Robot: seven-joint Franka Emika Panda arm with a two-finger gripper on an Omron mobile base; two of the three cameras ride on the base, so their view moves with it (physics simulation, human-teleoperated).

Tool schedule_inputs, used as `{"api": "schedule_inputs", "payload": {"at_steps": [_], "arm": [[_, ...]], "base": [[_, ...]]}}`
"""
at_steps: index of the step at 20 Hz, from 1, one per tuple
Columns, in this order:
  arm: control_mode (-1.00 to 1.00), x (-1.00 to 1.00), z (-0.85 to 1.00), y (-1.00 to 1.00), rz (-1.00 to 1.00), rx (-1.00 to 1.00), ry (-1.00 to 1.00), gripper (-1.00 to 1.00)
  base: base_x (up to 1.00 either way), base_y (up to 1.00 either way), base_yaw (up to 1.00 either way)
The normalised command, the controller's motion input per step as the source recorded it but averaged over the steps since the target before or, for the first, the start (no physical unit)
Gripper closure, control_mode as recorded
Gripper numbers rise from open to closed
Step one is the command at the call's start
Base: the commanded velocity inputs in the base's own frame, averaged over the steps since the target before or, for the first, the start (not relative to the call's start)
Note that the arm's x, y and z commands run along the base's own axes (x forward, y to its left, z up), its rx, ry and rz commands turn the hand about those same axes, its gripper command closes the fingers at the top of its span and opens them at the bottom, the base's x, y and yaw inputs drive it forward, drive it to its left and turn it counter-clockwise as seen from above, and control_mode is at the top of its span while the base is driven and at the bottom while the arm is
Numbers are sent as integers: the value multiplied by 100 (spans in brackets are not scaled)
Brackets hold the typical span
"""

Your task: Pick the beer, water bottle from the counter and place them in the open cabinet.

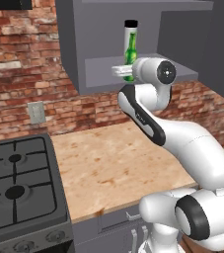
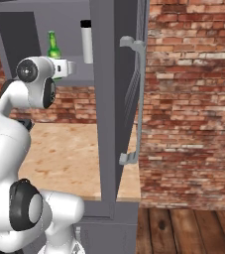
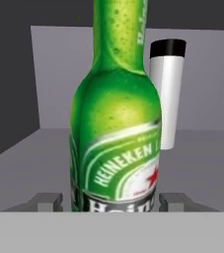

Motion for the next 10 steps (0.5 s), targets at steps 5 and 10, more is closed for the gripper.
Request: {"api": "schedule_inputs", "payload": {"at_steps": [5, 10], "arm": [[-100, 0, 1, 0, 0, 0, 0, -100], [-100, -3, 10, 0, -2, 0, 0, -100]], "base": [[0, 0, 0], [0, 0, 0]]}}
